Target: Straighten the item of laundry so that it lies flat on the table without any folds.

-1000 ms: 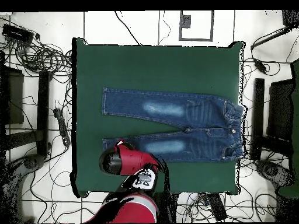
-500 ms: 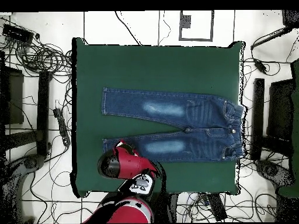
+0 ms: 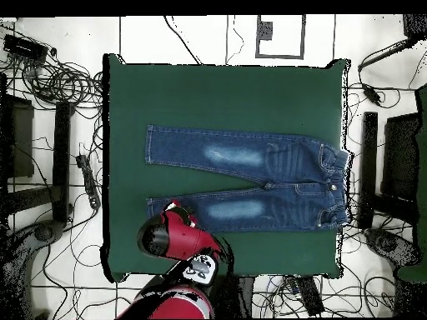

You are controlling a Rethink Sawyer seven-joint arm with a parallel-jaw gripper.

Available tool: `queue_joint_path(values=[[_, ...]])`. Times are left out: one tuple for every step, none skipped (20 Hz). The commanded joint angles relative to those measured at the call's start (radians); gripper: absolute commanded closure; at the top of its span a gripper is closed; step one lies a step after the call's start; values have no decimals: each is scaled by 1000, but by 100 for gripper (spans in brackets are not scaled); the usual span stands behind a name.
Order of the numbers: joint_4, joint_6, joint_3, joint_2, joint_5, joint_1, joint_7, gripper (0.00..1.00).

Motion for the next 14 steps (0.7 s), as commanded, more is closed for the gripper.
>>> queue_joint_path(values=[[91, -15, 235, 116, 163, 68, 355, 100], [98, -7, 235, 109, 176, 74, 352, 100], [108, -4, 240, 100, 190, 79, 356, 100], [119, -1, 244, 91, 203, 84, 360, 100], [133, -10, 256, 84, 215, 84, 370, 100], [142, -18, 266, 80, 223, 82, 373, 100], [157, -34, 286, 76, 230, 73, 384, 100], [167, -43, 296, 73, 235, 69, 386, 100], [179, -54, 308, 69, 240, 63, 391, 100], [191, -65, 321, 65, 244, 58, 396, 100], [203, -71, 333, 60, 249, 52, 404, 100], [211, -78, 343, 57, 249, 45, 406, 100], [229, -105, 381, 58, 230, 8, 418, 100], [238, -116, 400, 59, 219, -10, 421, 100]])
